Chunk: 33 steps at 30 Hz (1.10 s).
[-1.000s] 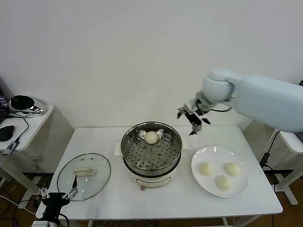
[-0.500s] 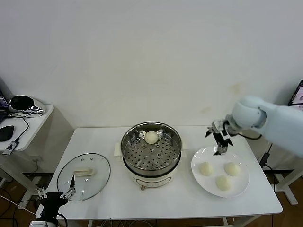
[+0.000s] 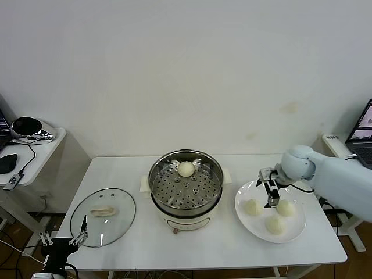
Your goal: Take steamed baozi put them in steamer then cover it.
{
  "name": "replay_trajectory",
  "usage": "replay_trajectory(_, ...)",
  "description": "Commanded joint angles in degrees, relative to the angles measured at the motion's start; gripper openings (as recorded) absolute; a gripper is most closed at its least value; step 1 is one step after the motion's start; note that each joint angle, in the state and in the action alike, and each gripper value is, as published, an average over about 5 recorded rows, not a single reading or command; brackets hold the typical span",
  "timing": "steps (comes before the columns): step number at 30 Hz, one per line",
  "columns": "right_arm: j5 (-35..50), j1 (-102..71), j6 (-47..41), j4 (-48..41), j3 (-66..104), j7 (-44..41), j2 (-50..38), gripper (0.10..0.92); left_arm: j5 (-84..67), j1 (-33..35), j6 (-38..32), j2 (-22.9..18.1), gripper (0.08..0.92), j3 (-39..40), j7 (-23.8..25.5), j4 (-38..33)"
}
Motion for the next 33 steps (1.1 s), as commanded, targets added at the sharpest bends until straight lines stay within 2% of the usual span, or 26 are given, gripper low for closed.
replay_trajectory(1,-2.03,-5.36,-0.19,-2.96,2.71,0.32,2.53,0.823,-0.02,-0.03,0.01,-0.02,0.823,-0.23,0.0,0.03)
replay_trajectory(10,-3.52,-8.25,0.28,-6.28,5.03,0.54,4.87,0.818,-0.1,-0.08,0.0,0.1,0.823,-0.4,0.0,0.24)
replay_trajectory(17,-5.47,-9.91,0.85,-7.9,6.6,0.56,5.7,0.78,-0.1,-0.33,0.04,0.11,0.823,-0.27,0.09,0.34)
replay_trajectory(24,-6.36,-10.27,1.14,-8.57,7.62,0.7,6.12,0.709,-0.1,-0.32,0.0,0.09,0.823,-0.41,0.07,0.39)
replay_trajectory(29,-6.08,-9.9,1.24,-7.82,7.67,0.16,5.43,0.608,-0.1,-0.24,-0.02,-0.01,0.823,-0.48,0.05,0.31)
replay_trajectory(33,-4.63,-7.94,1.19,-6.16,7.3,-0.56,3.96,0.595,-0.1,-0.09,-0.03,0.02,0.823,-0.53,0.03,0.15)
